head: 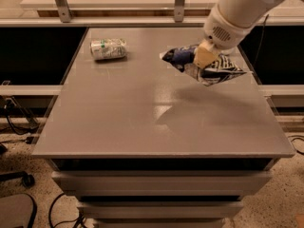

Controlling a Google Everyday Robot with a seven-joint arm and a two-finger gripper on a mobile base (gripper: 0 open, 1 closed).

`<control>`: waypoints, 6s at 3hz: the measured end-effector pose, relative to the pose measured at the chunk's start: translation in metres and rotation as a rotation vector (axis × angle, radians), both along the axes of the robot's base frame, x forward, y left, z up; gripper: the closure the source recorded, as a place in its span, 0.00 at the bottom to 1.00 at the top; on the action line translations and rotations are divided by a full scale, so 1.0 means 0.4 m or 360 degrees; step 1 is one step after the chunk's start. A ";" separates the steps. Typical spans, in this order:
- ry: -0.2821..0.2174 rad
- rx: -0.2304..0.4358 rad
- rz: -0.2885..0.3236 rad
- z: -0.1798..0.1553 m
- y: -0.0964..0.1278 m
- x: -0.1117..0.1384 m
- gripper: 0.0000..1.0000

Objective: Move blue chip bag near 7up can

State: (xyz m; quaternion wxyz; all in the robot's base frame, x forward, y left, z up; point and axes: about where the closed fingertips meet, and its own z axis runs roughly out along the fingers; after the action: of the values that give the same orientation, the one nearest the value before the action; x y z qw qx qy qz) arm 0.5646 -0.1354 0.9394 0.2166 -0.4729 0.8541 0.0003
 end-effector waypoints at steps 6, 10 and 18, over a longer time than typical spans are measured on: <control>-0.0068 0.0025 -0.0622 -0.007 0.221 0.184 1.00; -0.0088 0.0186 -0.0921 -0.095 0.270 0.429 1.00; -0.0048 0.0294 -0.0861 -0.085 0.368 0.539 0.00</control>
Offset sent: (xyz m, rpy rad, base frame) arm 0.0537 0.0881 -0.0128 -0.0042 0.0397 -0.4374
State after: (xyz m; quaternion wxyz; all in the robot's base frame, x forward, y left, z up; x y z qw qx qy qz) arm 0.7801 0.0116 0.9055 0.2637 -0.2061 0.9422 0.0134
